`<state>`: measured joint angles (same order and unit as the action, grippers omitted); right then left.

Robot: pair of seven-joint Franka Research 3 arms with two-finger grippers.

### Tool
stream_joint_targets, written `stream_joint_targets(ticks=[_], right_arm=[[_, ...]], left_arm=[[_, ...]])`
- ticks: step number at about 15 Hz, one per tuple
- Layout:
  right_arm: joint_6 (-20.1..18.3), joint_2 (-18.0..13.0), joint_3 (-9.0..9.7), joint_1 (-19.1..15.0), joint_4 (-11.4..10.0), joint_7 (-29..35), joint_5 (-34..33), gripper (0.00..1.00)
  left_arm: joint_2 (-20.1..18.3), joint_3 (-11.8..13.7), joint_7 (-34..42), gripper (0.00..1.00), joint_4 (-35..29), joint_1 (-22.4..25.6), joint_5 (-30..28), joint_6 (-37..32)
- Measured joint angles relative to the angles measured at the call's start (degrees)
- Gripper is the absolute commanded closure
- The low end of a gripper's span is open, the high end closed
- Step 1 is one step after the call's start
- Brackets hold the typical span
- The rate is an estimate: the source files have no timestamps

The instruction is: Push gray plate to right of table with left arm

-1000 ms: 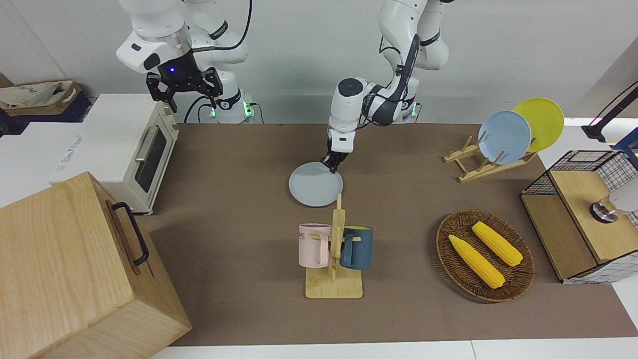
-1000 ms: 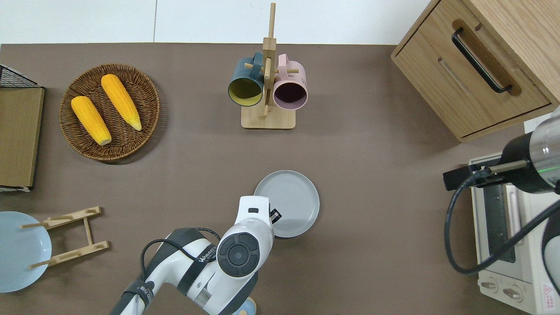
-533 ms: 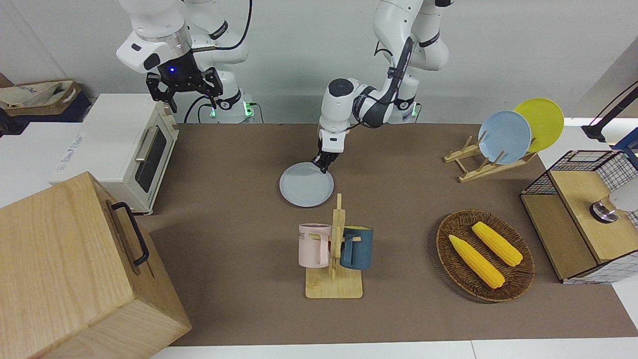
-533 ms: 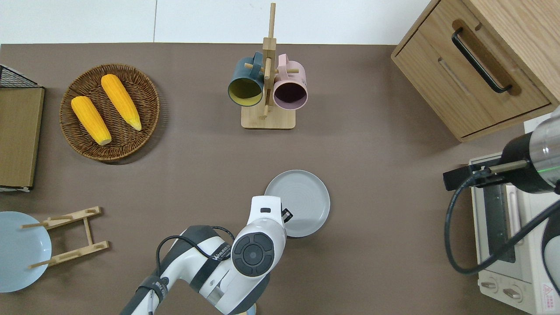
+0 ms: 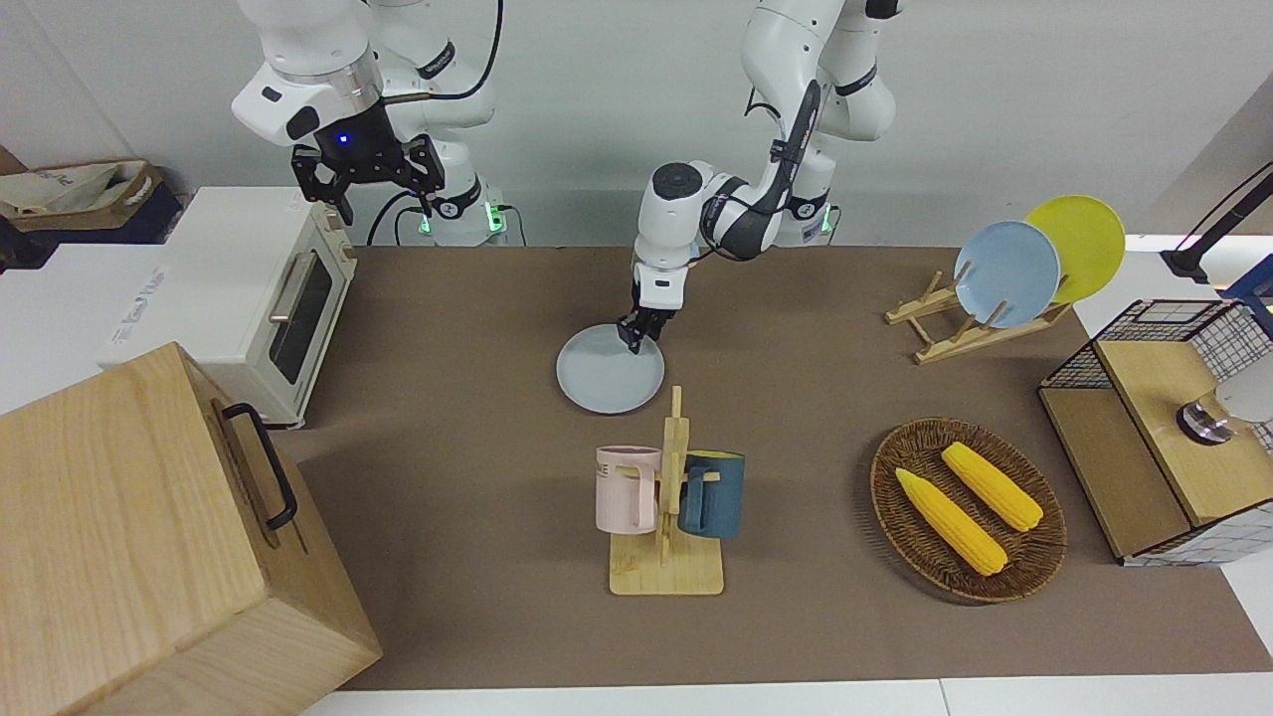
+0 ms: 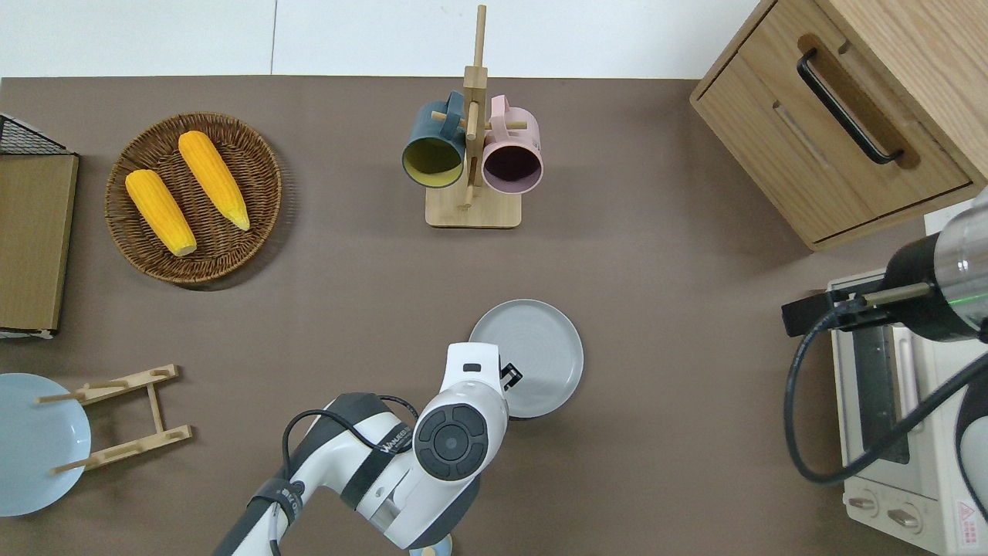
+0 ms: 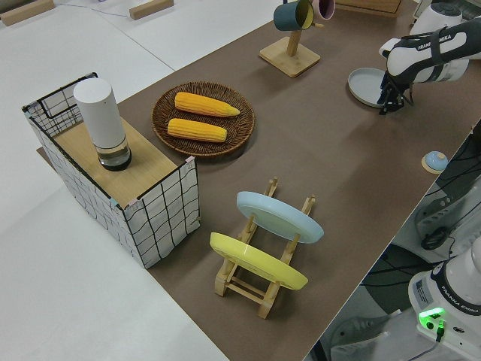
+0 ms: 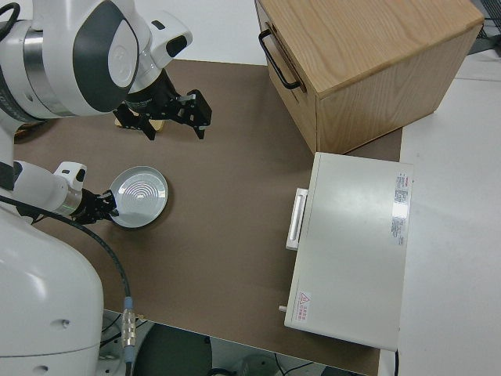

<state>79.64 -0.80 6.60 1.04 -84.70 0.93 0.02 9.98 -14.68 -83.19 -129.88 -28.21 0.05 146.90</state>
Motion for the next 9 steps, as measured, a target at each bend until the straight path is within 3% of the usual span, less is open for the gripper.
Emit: stream_joint_targets(ticks=[5, 9], right_arm=[[0.0, 0.0, 0.0, 0.0, 0.0, 0.0, 0.0, 0.017], [0.0, 0.0, 0.0, 0.0, 0.0, 0.0, 0.0, 0.017]], left_arm=[[-0.1, 0.2, 0.4, 0.0, 1.9, 0.0, 0.0, -3.3], [-2.9, 1.4, 8.9, 0.0, 3.9, 0.7, 0.1, -10.2]])
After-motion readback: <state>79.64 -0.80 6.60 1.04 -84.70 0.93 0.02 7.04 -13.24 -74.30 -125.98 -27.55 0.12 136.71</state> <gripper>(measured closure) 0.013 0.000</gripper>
